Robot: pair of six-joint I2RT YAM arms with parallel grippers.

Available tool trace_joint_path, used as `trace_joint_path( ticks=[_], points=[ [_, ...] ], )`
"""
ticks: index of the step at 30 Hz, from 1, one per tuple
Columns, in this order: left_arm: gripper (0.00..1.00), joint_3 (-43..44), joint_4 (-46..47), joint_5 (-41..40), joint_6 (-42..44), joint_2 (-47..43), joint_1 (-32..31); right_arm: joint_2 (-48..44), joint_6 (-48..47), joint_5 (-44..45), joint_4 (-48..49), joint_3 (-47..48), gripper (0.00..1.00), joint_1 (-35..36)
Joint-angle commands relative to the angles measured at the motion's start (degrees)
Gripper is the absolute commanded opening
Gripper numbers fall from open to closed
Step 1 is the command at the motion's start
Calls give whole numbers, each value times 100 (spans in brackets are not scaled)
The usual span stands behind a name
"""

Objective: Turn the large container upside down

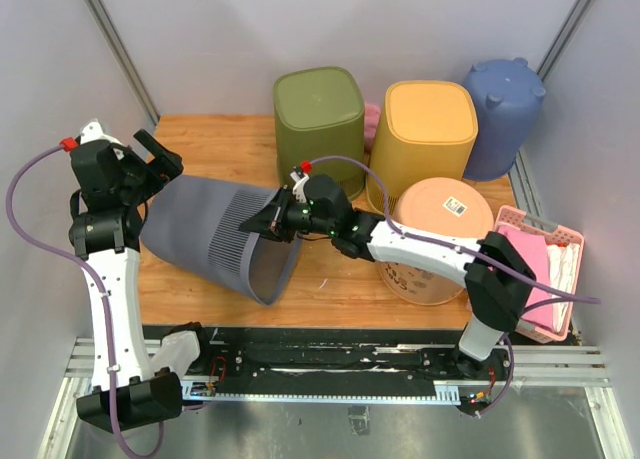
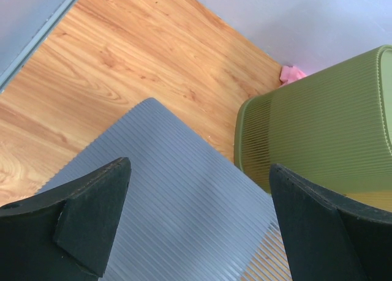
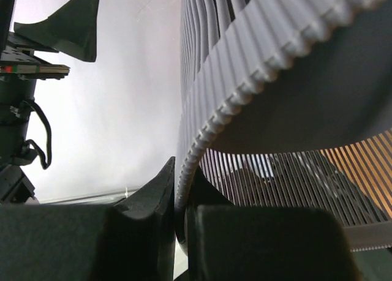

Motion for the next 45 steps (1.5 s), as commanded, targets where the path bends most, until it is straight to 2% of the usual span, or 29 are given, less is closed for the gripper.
trace_joint_path(
  ticks=[1, 5, 10, 14, 21, 30, 34, 36, 41, 45],
  points=[
    [99, 25, 212, -9, 95, -121, 40, 419, 372, -380, 3809, -688, 0, -54],
    [99, 319, -118, -60, 261, 29, 40, 808, 735, -347, 5561, -983, 0, -101],
    [99, 490, -310, -16, 329, 131, 41, 865, 694, -382, 6361, -1694, 0, -273],
    [99, 387, -224, 99, 263, 157, 40, 1146, 886, -424, 7452, -2175, 1, -429],
    [99, 521, -295, -8, 303, 238, 40, 1141, 781, -541, 7401, -2670, 1, -466],
    [99, 1671, -1209, -397, 490, 691, 45, 1747, 583, -630, 7657, -2800, 0, -502],
    [99, 1902, -1232, -811, 805, 750, 40, 1848, 508, -683, 7667, -2793, 1, -520],
    [99, 1789, -955, -954, 1113, 772, 40, 1847, 487, -705, 7667, -2771, 1, -519],
    [99, 1543, -609, 91, 1417, 1260, 53, 1928, 508, -753, 7661, -2727, 1, -520],
    [99, 1578, -787, 397, 1375, 1567, 195, 1998, 526, -801, 7662, -2754, 0, -552]
  ],
)
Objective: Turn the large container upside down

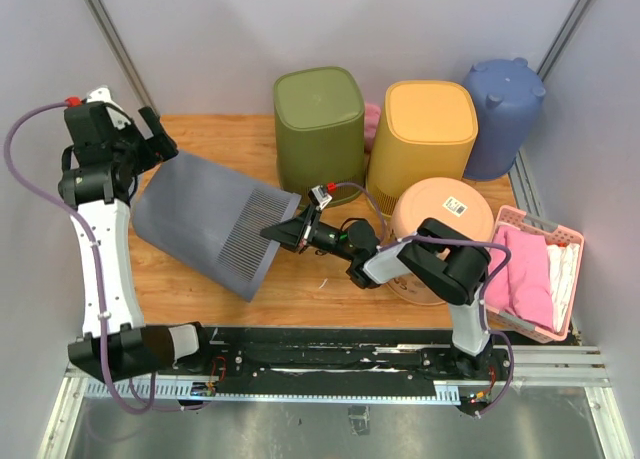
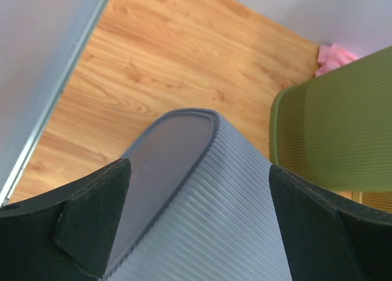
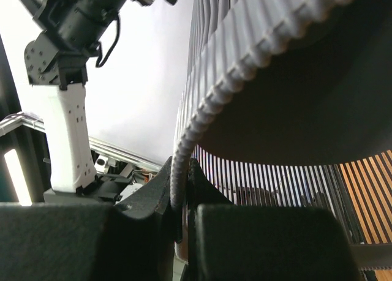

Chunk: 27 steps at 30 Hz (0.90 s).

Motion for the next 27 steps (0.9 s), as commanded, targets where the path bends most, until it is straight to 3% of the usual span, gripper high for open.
trace_joint_path(
  ticks=[1, 6, 11, 18, 21, 27],
  points=[
    [99, -56, -92, 407, 218, 344, 191, 345, -436, -226, -187, -107, 1, -106],
    [99, -298, -215, 446, 224, 437, 301, 428, -384, -320, -183, -103, 1, -177],
    [96, -365, -292, 1460, 172, 536, 301, 577, -286, -363, -184, -2, 1, -211],
    [55, -389, -300, 2721, -72, 311, 308, 788, -233, -411, -190, 204, 1, -241],
    [43, -299, -292, 3154, -203, 210, 307, 892, -226, -413, -212, 345, 1, -240],
    [39, -115, -209, 3478, -445, 50, 301, 1140, -187, -332, -456, 613, 7, -232]
  ],
)
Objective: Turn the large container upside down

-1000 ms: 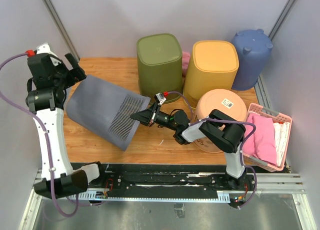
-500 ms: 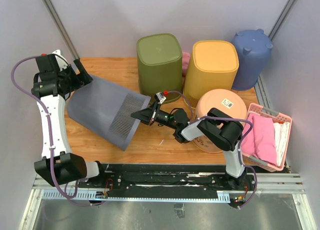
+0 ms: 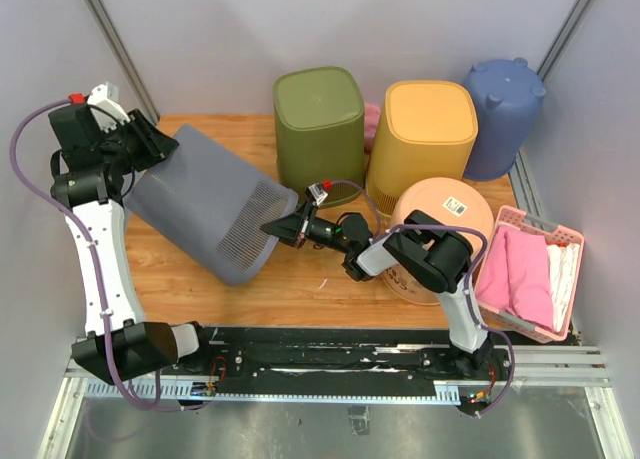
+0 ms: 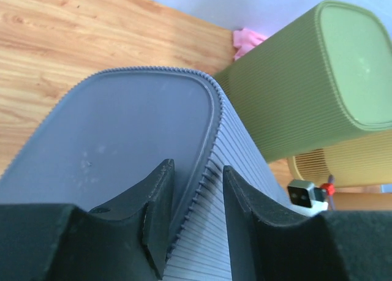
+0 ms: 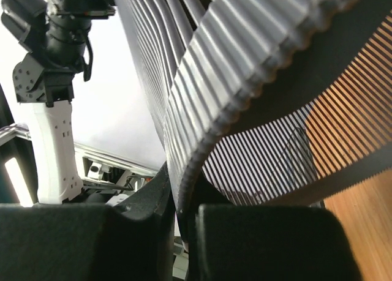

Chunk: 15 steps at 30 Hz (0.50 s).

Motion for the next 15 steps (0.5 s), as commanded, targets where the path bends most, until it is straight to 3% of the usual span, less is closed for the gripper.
trace_joint_path(
  ticks=[1, 8, 15],
  points=[
    [39, 137, -580, 1205, -481, -207, -155, 452, -466, -18, -611, 182, 11, 58],
    [39, -258, -212, 1991, -676, -423, -153, 485, -695, 5, -1518, 439, 31, 73],
    [68, -365, -37, 2292, -780, -596, -243, 109, -1394, 59, -2742, 404, 50, 117]
  ],
)
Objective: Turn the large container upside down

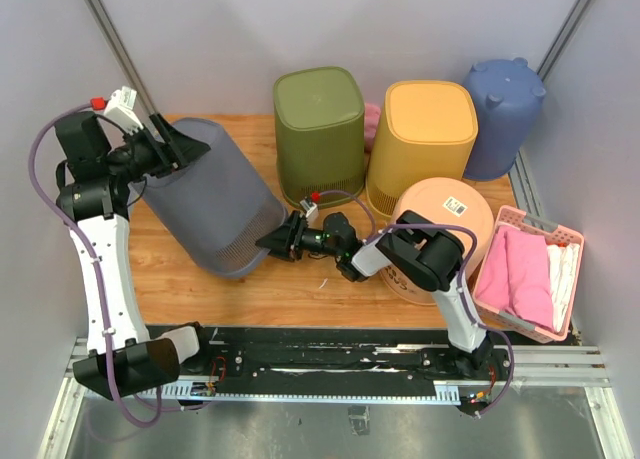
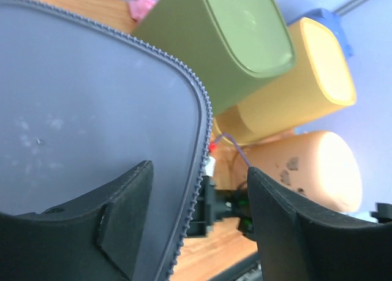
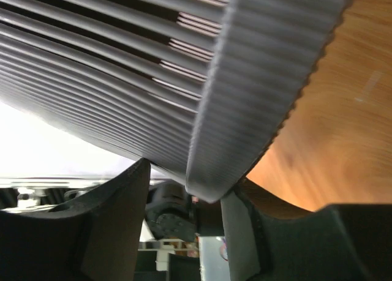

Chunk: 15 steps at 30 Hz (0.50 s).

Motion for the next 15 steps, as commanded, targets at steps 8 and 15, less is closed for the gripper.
trace_joint_path(
  ticks=[8, 15],
  points=[
    [95, 358, -311, 108, -219, -178, -90, -1464, -1999, 636, -3252, 105, 63, 91],
    [99, 539, -309, -477, -129, -241, -90, -1912, -2707, 1272, -5980, 768, 68, 157]
  ],
)
